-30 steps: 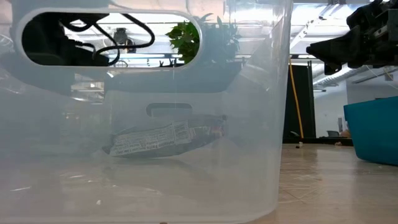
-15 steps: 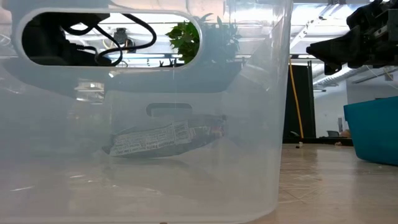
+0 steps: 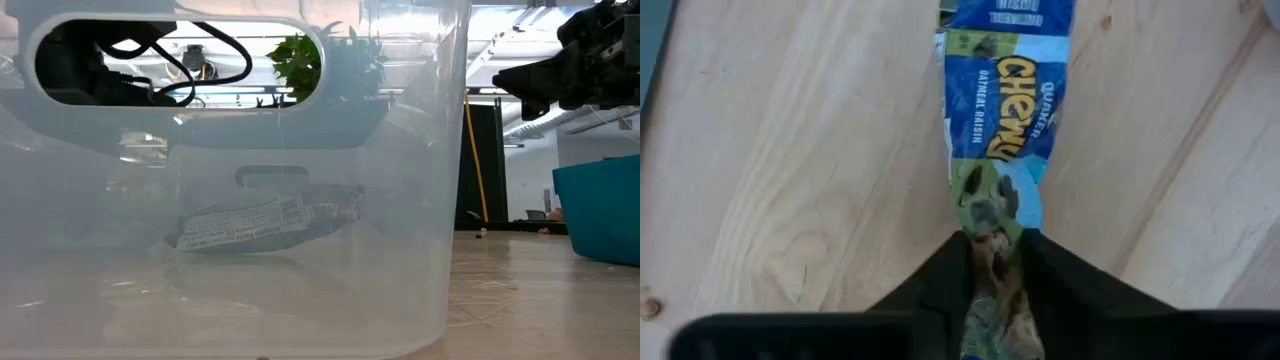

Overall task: Pick and place Granola Bars by type
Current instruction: Put the blue granola bar into the bottom transparent bin

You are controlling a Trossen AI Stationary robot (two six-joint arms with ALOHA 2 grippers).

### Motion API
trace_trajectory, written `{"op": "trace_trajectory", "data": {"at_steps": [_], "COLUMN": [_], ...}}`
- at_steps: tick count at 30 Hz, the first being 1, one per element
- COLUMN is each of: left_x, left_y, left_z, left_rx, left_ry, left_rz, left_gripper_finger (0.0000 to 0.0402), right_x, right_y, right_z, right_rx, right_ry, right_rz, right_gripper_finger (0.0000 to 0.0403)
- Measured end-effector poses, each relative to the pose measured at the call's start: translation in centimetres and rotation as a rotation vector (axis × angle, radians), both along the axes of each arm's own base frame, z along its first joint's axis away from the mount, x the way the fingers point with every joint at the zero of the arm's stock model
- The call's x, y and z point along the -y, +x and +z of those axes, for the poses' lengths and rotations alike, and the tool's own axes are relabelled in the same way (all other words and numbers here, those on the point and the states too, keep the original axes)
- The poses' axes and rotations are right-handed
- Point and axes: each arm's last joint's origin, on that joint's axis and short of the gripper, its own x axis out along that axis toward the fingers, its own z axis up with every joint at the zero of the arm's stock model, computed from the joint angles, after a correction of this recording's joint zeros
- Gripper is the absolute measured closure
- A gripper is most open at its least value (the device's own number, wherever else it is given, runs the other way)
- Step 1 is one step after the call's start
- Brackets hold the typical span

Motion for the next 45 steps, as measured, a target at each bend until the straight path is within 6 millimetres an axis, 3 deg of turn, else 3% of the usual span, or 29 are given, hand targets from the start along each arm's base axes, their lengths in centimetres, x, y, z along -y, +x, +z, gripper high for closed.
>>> {"op": "trace_trajectory", "data": {"at_steps": [7, 17, 23, 37, 45], "left_x": [0.0, -0.7, -0.4, 2.7, 4.9], "left_y": [0.0, -0.2, 0.8, 4.9, 6.4], "left_z": [0.0, 0.6, 2.9, 11.3, 12.7], "left_rx": [0.000, -0.066, -0.047, 0.295, 0.527], "left_ry": [0.006, 0.054, 0.130, 0.133, 0.072], "left_rz": [-0.038, -0.026, -0.079, -0.344, -0.541], "left_gripper_finger": [0.0391, 0.0396, 0.0397, 0.0396, 0.0398], "right_x": [0.0, 0.0, 0.0, 0.0, 0.0], "right_y": [0.0, 0.0, 0.0, 0.0, 0.0], "right_z": [0.0, 0.0, 0.0, 0.0, 0.0], "right_rx": [0.000, 0.000, 0.000, 0.000, 0.000], "right_ry": [0.000, 0.000, 0.000, 0.000, 0.000], "right_rz": [0.000, 0.000, 0.000, 0.000, 0.000], "right_gripper_finger": [0.0358, 0.0358, 0.0359, 0.0359, 0.0359]}}
